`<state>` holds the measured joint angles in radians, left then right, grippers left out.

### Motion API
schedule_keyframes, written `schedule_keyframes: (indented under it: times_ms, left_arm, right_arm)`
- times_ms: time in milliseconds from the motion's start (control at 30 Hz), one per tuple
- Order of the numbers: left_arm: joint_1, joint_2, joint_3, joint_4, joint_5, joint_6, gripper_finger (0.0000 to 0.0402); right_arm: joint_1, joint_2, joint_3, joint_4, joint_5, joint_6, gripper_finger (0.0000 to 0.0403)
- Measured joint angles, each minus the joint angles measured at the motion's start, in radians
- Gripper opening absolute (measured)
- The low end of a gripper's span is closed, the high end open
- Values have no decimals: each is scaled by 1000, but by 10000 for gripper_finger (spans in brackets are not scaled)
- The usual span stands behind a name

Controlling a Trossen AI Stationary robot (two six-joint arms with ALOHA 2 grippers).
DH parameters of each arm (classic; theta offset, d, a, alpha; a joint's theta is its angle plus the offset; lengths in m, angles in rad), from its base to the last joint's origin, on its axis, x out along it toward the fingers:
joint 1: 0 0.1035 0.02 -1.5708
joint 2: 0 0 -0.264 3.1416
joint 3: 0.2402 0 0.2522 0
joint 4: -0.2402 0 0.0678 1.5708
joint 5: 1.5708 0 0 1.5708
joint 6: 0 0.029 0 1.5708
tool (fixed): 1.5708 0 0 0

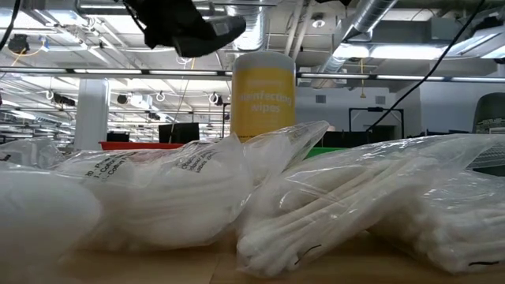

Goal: Pick & Place Travel size toiletries
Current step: Put the black deodorant into the left green bin

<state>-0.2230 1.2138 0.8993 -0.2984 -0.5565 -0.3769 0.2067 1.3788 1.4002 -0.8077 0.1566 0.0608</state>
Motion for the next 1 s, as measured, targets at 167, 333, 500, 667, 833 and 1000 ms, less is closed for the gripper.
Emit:
schedule_keyframes:
  times_ms: [167, 333, 500, 667, 833, 1000]
  left_arm:
    - [29, 6, 0, -101, -57, -73, 188]
    - [73, 6, -4, -158, -77, -110, 188]
    - [134, 14, -79, -156, -67, -140, 188]
    - [193, 14, -155, -135, -64, -164, 188]
    - [248, 19, -234, 37, 17, -106, 188]
    - [302, 33, -286, 129, 83, -50, 188]
  right_arm:
    - [1, 0, 0, 0, -1, 0, 145]
    - [1, 0, 0, 0, -1, 0, 146]
    - [1, 0, 0, 1, -1, 0, 141]
    - [1, 0, 0, 1, -1, 0, 137]
    - [1, 0, 0, 1, -1, 0, 139]
    - [1, 0, 0, 4, -1, 0, 135]
